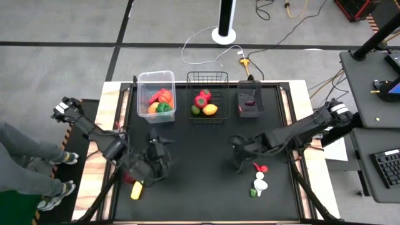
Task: Sort produce into baskets
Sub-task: Put the red chili pepper into the black basket
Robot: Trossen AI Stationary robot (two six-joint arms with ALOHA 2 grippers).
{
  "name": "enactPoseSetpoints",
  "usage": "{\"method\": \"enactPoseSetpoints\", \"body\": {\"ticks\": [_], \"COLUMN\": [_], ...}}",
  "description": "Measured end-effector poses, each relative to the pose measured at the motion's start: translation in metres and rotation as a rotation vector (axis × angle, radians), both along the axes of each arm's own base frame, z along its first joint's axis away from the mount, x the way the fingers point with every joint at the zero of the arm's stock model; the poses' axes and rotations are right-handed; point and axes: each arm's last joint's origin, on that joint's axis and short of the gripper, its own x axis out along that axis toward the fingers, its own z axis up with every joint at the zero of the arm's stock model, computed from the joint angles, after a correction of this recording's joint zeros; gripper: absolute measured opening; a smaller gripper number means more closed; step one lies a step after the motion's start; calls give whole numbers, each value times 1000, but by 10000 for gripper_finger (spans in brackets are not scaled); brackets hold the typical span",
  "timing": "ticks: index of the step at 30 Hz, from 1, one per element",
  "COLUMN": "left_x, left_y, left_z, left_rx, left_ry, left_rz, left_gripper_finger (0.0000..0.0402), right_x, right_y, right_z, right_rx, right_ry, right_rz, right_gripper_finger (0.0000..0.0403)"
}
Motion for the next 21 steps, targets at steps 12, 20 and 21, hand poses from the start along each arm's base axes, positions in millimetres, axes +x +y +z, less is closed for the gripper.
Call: {"method": "enactPoseSetpoints", "body": {"ticks": [12, 20, 21], "left_x": [-3, -3, -3], "left_y": [-3, -3, -3], "left_z": [1, 1, 1], "left_rx": [-3, 0, 1], "left_ry": [0, 4, 5], "left_rz": [-12, -13, -13], "left_gripper_finger": [311, 311, 311], "right_x": [4, -7, -8], "right_y": [32, 29, 29], "right_z": [-42, -60, -61], "right_rx": [84, 54, 51], "right_ry": [475, 550, 552], "right_rz": [17, 1, 1], "right_gripper_finger": [359, 355, 352]}}
